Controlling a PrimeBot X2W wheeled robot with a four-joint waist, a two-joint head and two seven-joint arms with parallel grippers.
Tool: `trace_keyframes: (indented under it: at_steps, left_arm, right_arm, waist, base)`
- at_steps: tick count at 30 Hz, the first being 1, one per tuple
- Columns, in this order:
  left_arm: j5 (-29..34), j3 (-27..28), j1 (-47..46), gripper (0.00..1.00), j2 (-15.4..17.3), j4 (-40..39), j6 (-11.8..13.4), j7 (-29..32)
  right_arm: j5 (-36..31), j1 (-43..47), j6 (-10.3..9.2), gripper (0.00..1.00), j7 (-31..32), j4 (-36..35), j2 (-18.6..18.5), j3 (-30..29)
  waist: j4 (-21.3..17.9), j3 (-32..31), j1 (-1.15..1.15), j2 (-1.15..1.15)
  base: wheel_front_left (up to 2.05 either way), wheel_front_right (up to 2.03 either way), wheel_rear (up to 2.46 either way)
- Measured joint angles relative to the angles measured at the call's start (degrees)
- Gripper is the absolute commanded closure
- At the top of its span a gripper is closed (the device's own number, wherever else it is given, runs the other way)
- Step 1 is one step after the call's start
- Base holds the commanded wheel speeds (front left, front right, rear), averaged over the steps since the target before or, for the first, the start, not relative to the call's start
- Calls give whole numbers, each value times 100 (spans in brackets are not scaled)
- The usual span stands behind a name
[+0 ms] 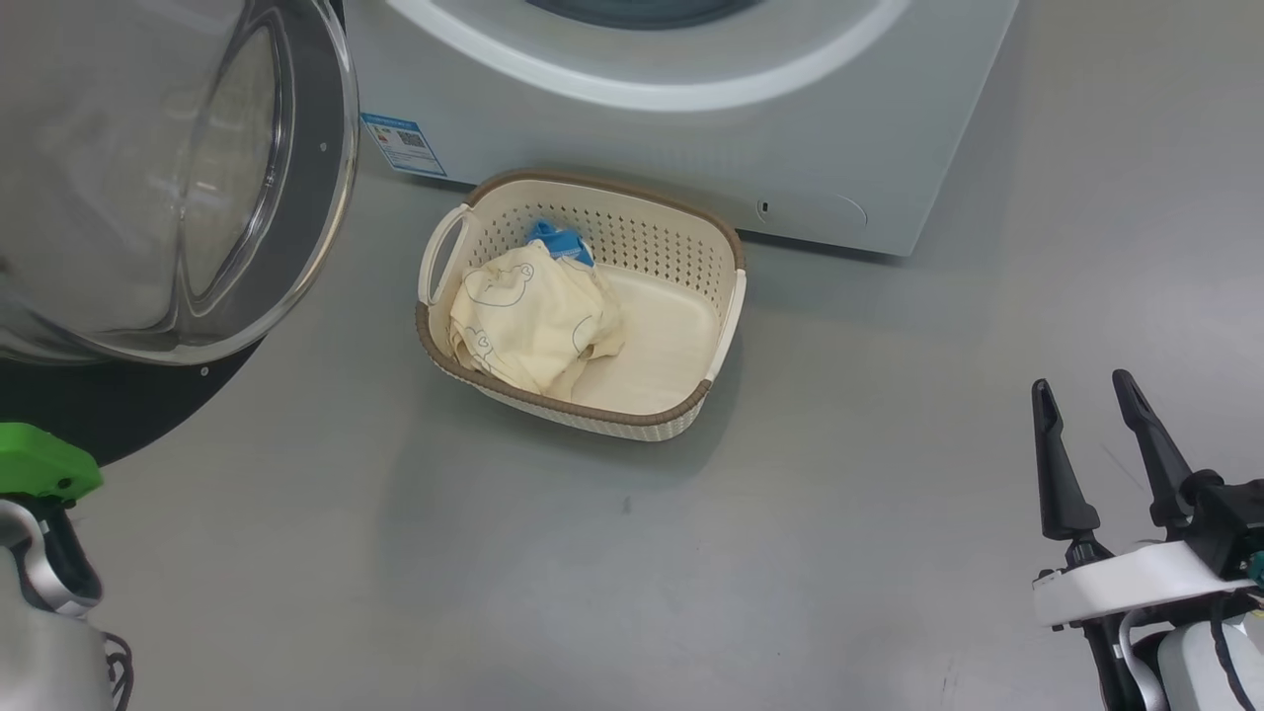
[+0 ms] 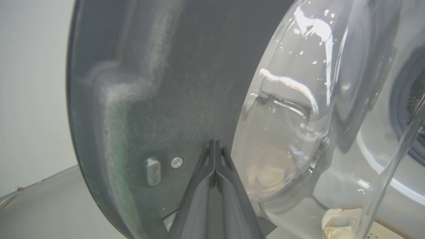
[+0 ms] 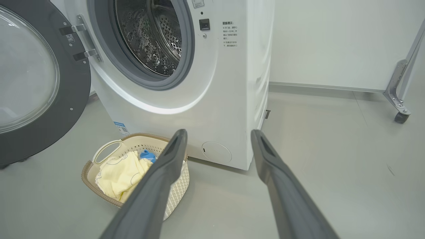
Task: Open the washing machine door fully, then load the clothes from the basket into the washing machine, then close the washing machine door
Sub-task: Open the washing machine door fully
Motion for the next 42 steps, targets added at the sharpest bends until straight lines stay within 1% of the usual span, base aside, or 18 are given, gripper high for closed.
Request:
trace_keyframes:
  at_steps: [3, 6, 9, 13, 17, 21, 22, 23, 24, 25, 26, 27, 29, 30, 31, 37, 42]
  left_arm:
    - [0, 18, 68, 100, -49, -71, 0, -8]
    - [97, 60, 362, 100, -67, -314, 0, -26]
    - [210, 74, 591, 100, -121, -751, 1, -26]
    - [430, 21, 949, 100, -294, -1345, -12, -29]
    - [538, -203, 1465, 100, -567, -1803, -211, -52]
    - [703, -504, 1887, 100, -626, -2111, -410, -51]
    - [705, -567, 1983, 93, -635, -2175, -445, -51]
    - [702, -650, 2067, 82, -637, -2219, -535, -51]
    - [695, -712, 2159, 76, -647, -2254, -605, -51]
    - [693, -735, 2258, 76, -666, -2307, -616, -51]
    - [680, -760, 2353, 71, -670, -2350, -661, -51]
    - [658, -801, 2427, 63, -668, -2370, -702, -51]
    - [653, -937, 2543, 44, -669, -2421, -773, -51]
    - [653, -1010, 2577, 12, -669, -2466, -801, -51]
    - [656, -1074, 2602, 0, -670, -2508, -812, -51]
    - [664, -1334, 2815, 0, -665, -2727, -910, -51]
    - [736, -1574, 2869, 0, -659, -2799, -916, -51]
  right_arm:
    - [0, 1, 1, 0, 0, 32, 18, 30]
    - [0, 3, 10, 0, 0, 102, 71, 83]
    - [1, 5, 42, 0, 0, 127, 156, 93]
    - [1, 11, 43, 0, 0, 191, 199, 112]
    - [3, 48, 43, 0, 0, 230, 252, 110]
    - [4, 193, 43, 0, 0, 268, 326, 107]
    - [4, 227, 43, 0, 0, 274, 335, 104]
    - [4, 254, 43, 0, 0, 283, 341, 113]
    - [4, 260, 43, 0, 0, 291, 345, 140]
    - [4, 259, 43, 0, 0, 291, 347, 174]
    - [3, 259, 43, 0, 0, 290, 349, 207]
    - [1, 259, 44, 0, 0, 290, 352, 238]
    - [-18, 258, 44, 0, 0, 289, 353, 277]
    - [-45, 258, 45, 0, 0, 289, 355, 281]
    - [-51, 258, 45, 0, 0, 290, 355, 289]
    - [-96, 258, 48, 0, 0, 288, 388, 410]
    - [-102, 258, 49, 0, 0, 287, 407, 433]
  waist:
    - [-9, -69, 0, 0]
    - [-43, -179, 0, 0]
    - [-76, -274, 0, 0]
    - [-124, -417, 0, 0]
    - [-181, -584, 0, 0]
    - [-239, -754, 0, 0]
    - [-253, -793, 0, 0]
    - [-267, -831, 0, 0]
    - [-285, -865, 0, 0]
    - [-310, -889, 0, 0]
    - [-340, -909, 0, 0]
    - [-372, -925, 0, 0]
    - [-440, -955, 0, 0]
    - [-475, -970, 0, 0]
    - [-510, -985, 0, 0]
    - [-776, -1062, 0, 0]
    - [-1046, -1090, -1, 0]
  base:
    - [0, 0, 0]
    - [0, 0, 0]
    - [0, 0, 0]
    - [0, 0, 0]
    - [0, 0, 0]
    - [0, 0, 0]
    - [0, 0, 0]
    - [0, 0, 0]
    - [0, 0, 0]
    - [0, 0, 0]
    - [0, 0, 0]
    - [0, 0, 0]
    - [0, 0, 0]
    - [0, 0, 0]
    - [0, 0, 0]
    - [0, 0, 0]
    - [0, 0, 0]
